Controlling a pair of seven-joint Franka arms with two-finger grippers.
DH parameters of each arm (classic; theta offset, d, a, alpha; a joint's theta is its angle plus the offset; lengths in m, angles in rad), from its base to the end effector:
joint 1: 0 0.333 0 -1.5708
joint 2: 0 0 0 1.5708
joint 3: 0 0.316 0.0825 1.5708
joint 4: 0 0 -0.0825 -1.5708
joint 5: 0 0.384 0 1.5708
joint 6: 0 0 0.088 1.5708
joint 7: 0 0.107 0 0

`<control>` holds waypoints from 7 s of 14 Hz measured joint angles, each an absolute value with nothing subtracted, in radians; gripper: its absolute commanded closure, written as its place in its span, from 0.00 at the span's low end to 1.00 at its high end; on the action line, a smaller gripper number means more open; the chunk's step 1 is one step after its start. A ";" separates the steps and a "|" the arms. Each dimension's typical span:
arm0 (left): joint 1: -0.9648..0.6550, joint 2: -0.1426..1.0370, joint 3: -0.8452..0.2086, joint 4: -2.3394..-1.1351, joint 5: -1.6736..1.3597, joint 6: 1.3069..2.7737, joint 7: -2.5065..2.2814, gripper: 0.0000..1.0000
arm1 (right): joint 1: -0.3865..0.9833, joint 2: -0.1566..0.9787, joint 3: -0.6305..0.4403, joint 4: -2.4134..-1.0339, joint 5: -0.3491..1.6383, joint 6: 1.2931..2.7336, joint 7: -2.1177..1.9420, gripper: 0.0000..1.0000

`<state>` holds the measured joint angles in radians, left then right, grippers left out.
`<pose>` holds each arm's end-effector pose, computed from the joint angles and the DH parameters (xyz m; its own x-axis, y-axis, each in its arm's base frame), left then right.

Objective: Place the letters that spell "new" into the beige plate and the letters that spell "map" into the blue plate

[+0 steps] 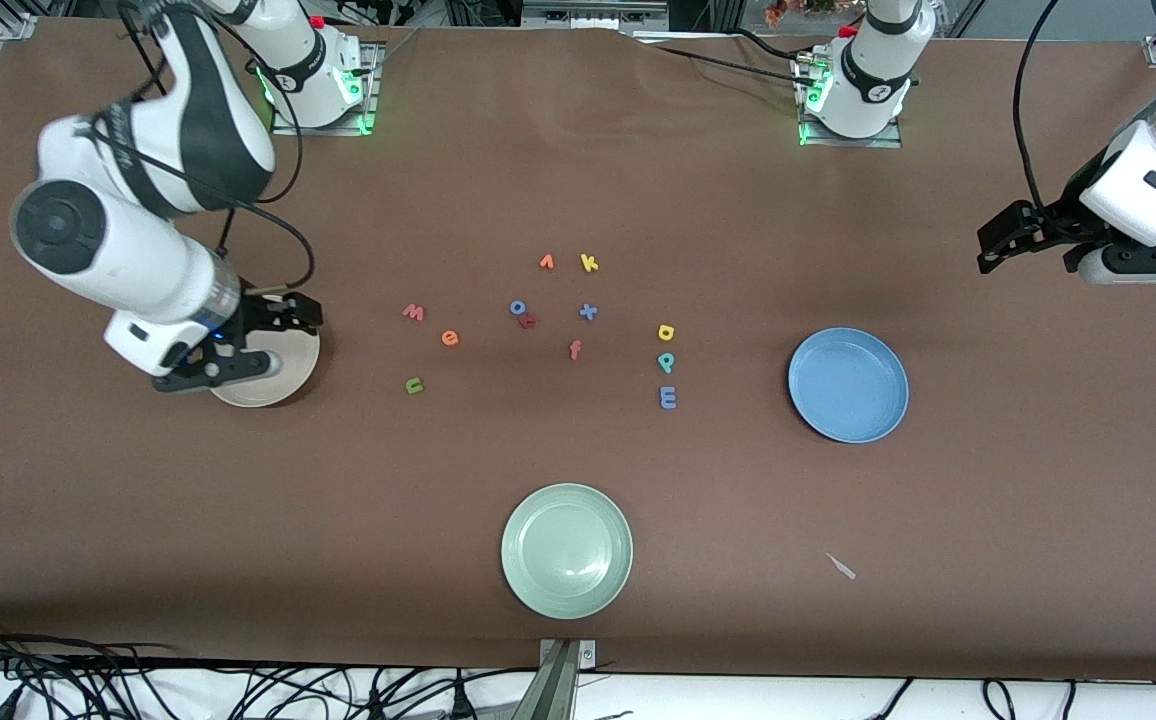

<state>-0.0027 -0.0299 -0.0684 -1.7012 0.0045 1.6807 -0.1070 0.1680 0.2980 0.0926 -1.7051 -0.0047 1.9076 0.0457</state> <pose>0.5510 -0.0393 0.5887 0.9993 0.0354 0.0100 0.0355 -0.9994 -0.0055 0.6121 0.1580 0.4107 0.9726 0.2122 -0.0950 0.2114 -0.9772 -0.0186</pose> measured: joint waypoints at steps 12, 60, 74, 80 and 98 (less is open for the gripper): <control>-0.003 -0.029 -0.068 -1.701 0.005 1.678 -0.107 0.00 | 0.264 0.449 0.092 -1.989 -0.004 2.496 0.269 0.00; -0.416 0.784 -0.212 -1.506 0.221 2.244 -0.657 0.24 | 0.276 0.380 -0.161 -2.051 -0.003 2.349 -0.120 0.78; -0.416 0.824 -0.196 -1.499 0.230 2.268 -0.698 1.00 | 0.299 0.321 -0.023 -2.145 0.093 2.432 0.156 0.00; -0.357 0.766 -0.189 -1.458 0.233 2.164 -0.627 0.98 | 0.394 0.371 0.043 -2.135 0.094 2.528 0.427 0.00; -0.056 0.563 -0.258 -1.707 0.233 2.000 -0.294 0.00 | 0.498 0.502 0.042 -2.126 0.095 2.679 0.532 0.82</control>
<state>-0.0557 0.5633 -0.2579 -1.7065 0.2331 1.9996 -0.2939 0.4978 0.5019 0.0420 -2.1264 0.0949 2.6786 0.5324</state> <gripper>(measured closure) 0.273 0.639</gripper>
